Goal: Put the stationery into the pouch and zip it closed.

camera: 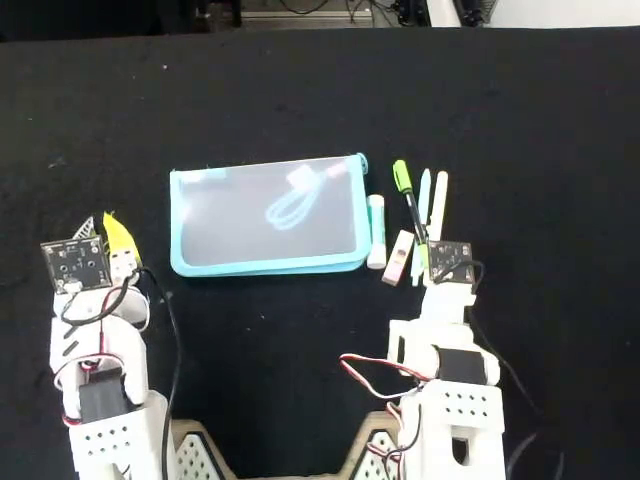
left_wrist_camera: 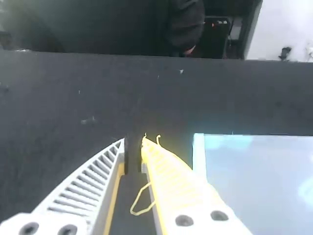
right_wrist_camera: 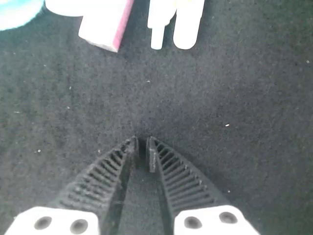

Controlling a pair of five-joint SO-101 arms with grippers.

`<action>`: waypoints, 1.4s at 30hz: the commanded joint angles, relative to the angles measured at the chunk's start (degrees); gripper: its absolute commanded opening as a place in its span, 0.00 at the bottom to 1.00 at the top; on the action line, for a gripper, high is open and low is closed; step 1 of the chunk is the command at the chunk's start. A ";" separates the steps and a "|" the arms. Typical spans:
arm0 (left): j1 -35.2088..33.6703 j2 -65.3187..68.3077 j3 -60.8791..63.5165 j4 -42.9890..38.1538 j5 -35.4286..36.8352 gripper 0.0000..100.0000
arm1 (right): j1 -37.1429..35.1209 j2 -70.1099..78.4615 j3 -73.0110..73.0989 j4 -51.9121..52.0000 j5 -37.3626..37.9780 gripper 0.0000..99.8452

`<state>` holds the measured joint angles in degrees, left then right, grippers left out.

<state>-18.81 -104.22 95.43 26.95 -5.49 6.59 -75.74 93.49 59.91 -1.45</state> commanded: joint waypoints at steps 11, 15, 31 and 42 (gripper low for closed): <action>10.33 5.10 -35.03 18.02 -0.18 0.07 | -0.26 -0.48 -1.19 0.18 -0.35 0.04; 10.68 16.53 -28.09 13.45 -0.26 0.07 | -0.26 -0.48 -1.19 0.18 -0.35 0.04; 13.23 59.43 -27.38 1.14 9.32 0.21 | -2.02 -0.48 -1.19 0.09 -0.70 0.04; 13.49 72.26 -31.96 0.09 10.46 0.21 | -6.59 -0.48 -1.19 0.00 -0.35 0.04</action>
<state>-6.07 -33.80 67.91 28.00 4.44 1.23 -75.74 93.49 59.91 -1.71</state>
